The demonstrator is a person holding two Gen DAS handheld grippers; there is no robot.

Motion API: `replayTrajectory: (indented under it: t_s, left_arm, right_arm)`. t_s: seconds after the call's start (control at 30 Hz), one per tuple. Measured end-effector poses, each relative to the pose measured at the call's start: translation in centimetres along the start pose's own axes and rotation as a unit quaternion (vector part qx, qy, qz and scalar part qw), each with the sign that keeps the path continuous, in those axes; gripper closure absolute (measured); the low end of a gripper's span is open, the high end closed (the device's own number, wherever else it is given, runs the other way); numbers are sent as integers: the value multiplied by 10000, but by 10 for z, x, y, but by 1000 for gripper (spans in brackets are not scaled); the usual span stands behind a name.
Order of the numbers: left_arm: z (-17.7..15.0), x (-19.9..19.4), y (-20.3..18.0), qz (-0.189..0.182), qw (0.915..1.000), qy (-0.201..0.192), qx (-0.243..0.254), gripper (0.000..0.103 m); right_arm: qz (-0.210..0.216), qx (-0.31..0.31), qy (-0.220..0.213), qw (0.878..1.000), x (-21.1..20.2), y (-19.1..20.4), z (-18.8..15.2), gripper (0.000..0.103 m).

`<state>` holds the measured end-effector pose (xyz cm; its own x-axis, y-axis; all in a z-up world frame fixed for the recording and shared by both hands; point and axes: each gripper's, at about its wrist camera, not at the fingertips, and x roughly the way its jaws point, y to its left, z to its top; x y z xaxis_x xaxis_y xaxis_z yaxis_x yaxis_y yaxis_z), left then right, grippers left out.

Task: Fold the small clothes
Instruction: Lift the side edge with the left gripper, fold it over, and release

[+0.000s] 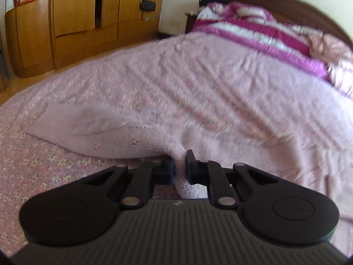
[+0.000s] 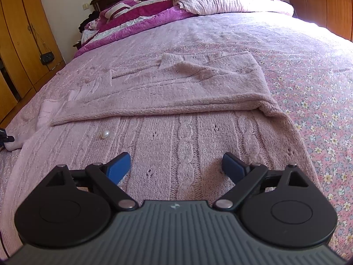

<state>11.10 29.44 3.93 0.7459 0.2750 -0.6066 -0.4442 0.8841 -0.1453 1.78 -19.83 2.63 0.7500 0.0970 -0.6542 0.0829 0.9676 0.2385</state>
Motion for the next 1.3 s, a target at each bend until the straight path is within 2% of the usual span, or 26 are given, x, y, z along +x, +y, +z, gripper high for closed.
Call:
replayTrajectory:
  t_s: [0.17, 0.33, 0.5, 0.6, 0.73, 0.83, 0.97, 1.1, 1.2, 1.27, 1.3]
  left_arm:
    - [7, -37, -14, -463, 9976, -499, 106, 91]
    - [10, -74, -45, -992, 9909, -866, 262, 91]
    - [6, -105, -87, -1682, 9793, -1011, 489, 91]
    - [-6, -121, -117, -1965, 9725, -1022, 717, 91]
    - [-32, -124, -156, -2273, 9643, -845, 1068, 91]
    - [-52, -117, -177, -2427, 9619, -498, 1154, 91]
    - [-83, -113, -201, -2296, 9593, -396, 1596, 91]
    - [-106, -100, -206, -2264, 9570, 123, 1810, 87]
    - [-114, -95, -197, -2260, 9573, 479, 1736, 75]
    - [-116, -99, -191, -2321, 9561, 560, 1700, 64]
    - [-116, -102, -187, -2321, 9557, 566, 1718, 62]
  right_arm:
    - [35, 12, -7, 10000, -2, -3, 0, 9]
    - [64, 142, -46, 9999, -5, -6, -1, 9]
    - [96, 264, -70, 9996, -8, -7, -1, 9]
    - [132, 324, -98, 9993, -10, -10, -2, 9]
    - [184, 386, -134, 9990, -12, -13, -4, 9]
    - [225, 428, -152, 9987, -13, -16, -5, 9]
    - [291, 489, -167, 9982, -15, -21, -6, 9]
    - [320, 389, -103, 9987, -14, -20, -4, 9]
    - [378, 383, -55, 9985, -13, -18, -1, 9]
    - [481, 432, -24, 9979, -12, -17, 3, 9]
    - [543, 453, -8, 9975, -12, -15, 5, 9]
